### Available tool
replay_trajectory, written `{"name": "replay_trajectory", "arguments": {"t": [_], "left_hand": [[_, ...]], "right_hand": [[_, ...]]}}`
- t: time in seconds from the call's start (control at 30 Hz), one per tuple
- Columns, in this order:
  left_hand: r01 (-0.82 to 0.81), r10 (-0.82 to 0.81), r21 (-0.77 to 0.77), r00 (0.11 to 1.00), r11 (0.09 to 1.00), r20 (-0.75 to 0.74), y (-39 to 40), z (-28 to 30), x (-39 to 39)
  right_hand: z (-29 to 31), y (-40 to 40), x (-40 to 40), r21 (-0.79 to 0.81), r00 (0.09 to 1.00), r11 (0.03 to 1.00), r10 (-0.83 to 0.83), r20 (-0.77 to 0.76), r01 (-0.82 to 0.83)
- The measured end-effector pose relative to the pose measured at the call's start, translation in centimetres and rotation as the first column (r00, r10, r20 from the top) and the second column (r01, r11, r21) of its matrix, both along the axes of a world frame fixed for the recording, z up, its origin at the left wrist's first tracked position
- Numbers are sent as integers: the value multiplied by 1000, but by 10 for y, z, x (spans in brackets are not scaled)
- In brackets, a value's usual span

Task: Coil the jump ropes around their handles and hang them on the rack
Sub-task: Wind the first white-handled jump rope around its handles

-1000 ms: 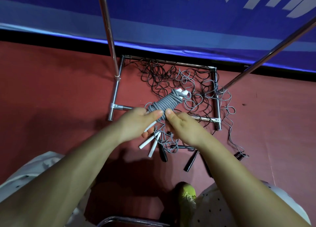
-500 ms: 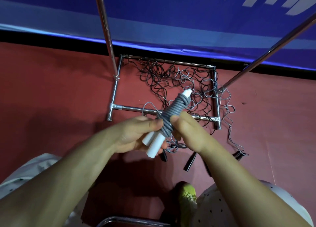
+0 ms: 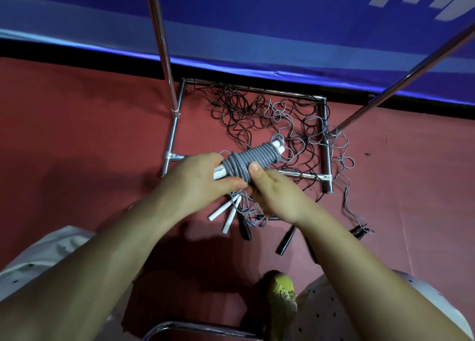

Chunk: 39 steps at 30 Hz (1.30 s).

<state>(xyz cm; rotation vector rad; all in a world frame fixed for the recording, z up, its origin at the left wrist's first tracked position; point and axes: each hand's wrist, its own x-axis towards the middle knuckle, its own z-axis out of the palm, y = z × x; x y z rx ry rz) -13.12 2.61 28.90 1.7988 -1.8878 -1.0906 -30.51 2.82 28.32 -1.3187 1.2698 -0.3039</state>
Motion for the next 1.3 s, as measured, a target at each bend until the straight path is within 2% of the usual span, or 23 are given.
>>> {"name": "replay_trajectory", "arguments": {"t": [0.07,0.1,0.13,0.17,0.2,0.23,0.3,0.37,0.43,0.53,0.6,0.73,0.83,1.0,1.1,1.17,1.23,1.3], "left_hand": [[11,5,146,994,989,-105,-2,-2,3],[24,42,261,969,965,-244,-3,0,5],[50,129,416,912,908,-389,-3,4,5],[104,241,576,838,811,-490,-3,8,7],[176,330,685,775,707,-540,-2,10,8],[237,385,739,731,631,-564,-3,12,10],[308,429,766,683,565,-591,-2,12,9],[251,423,762,709,597,-565,-2,8,4],[89,373,688,786,721,-493,0,2,-3],[-48,180,391,935,919,-307,3,-9,-4],[-59,106,245,978,968,-182,3,-11,-1],[-16,22,112,998,994,-55,4,-8,0],[87,-88,92,996,992,8,6,-10,0],[150,-144,112,988,982,-61,6,-10,2],[145,-101,186,969,972,-227,4,-11,4],[160,-82,212,939,964,-333,4,-12,7],[187,-111,196,932,963,-346,4,-12,9],[195,-152,134,948,972,-279,5,-10,7]], "right_hand": [[1,-1,-1,-53,999,998,25,-45,-28],[2,-1,-2,-76,998,996,34,-62,-38],[3,0,-3,-103,997,994,39,-61,-46],[3,1,-4,-127,998,991,42,-50,-49],[4,2,-4,-151,998,987,44,-38,-49],[4,2,-4,-167,999,985,38,-20,-41],[3,2,-2,-163,999,986,33,20,-30],[-1,2,-1,-140,998,989,59,18,-56],[-1,1,-1,-111,998,992,65,-18,-66],[-1,2,0,2,998,999,38,-41,-38],[2,3,3,83,999,996,17,-45,-14],[4,1,4,173,1000,985,4,-28,0],[6,0,0,209,1000,978,-11,9,9],[5,-2,-2,200,996,978,-72,60,59],[6,0,-1,104,999,995,-12,48,7],[9,2,0,75,995,997,-9,101,1],[12,5,1,81,987,997,-3,159,-10],[14,5,3,121,978,993,-18,207,-8]]}}
